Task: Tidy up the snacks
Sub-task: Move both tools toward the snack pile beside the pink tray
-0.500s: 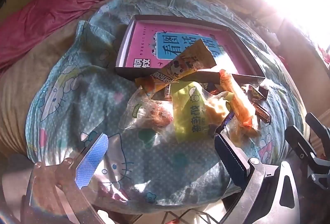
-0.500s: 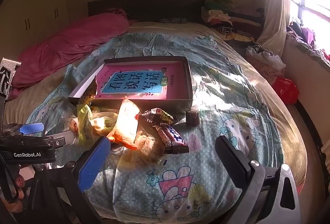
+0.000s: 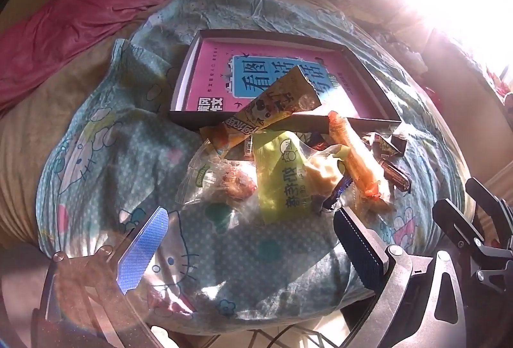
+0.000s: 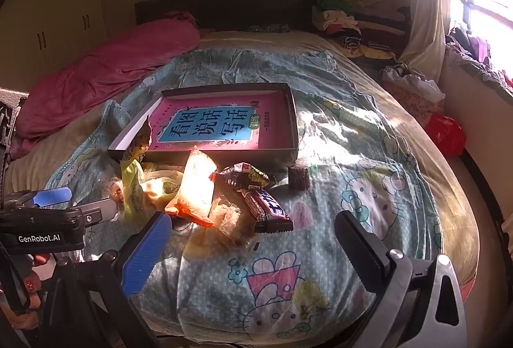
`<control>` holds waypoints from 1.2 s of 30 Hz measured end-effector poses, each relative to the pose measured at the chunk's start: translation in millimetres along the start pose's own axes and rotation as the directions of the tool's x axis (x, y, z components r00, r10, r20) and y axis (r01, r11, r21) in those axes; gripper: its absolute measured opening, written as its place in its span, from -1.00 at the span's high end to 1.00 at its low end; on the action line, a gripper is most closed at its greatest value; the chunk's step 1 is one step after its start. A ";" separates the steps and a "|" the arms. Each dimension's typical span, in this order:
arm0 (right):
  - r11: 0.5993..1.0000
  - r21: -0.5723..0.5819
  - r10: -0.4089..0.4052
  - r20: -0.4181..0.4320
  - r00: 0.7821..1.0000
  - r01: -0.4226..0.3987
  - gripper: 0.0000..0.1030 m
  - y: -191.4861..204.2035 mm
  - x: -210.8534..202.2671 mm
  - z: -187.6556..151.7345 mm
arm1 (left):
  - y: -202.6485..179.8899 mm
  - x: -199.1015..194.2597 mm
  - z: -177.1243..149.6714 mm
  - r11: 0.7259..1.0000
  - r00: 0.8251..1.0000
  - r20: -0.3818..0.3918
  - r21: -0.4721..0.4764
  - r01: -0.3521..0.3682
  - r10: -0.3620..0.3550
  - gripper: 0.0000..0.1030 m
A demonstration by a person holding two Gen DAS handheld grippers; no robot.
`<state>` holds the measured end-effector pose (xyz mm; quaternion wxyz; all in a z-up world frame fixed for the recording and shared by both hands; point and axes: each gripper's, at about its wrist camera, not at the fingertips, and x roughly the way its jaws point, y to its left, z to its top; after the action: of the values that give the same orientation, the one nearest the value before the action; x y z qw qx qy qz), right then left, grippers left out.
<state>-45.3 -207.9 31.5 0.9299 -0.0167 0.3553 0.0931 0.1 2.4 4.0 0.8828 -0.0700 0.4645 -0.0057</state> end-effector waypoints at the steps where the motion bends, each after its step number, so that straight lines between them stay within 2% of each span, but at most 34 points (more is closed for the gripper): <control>1: 1.000 0.001 0.000 -0.002 1.000 0.000 -0.99 -0.3 0.8 0.2 | -0.3 -0.3 -0.1 1.000 1.000 0.002 0.001 0.000 0.000 -1.00; 36: 1.000 -0.007 0.010 -0.002 1.000 -0.010 -1.00 1.6 1.4 -0.3 | -3.3 -6.1 1.6 1.000 0.999 0.030 0.015 -0.023 0.022 -1.00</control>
<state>-44.8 -206.2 30.4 0.9290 -0.0182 0.3562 0.0990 -1.8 -0.3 10.3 0.8902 -0.0579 0.4519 0.0017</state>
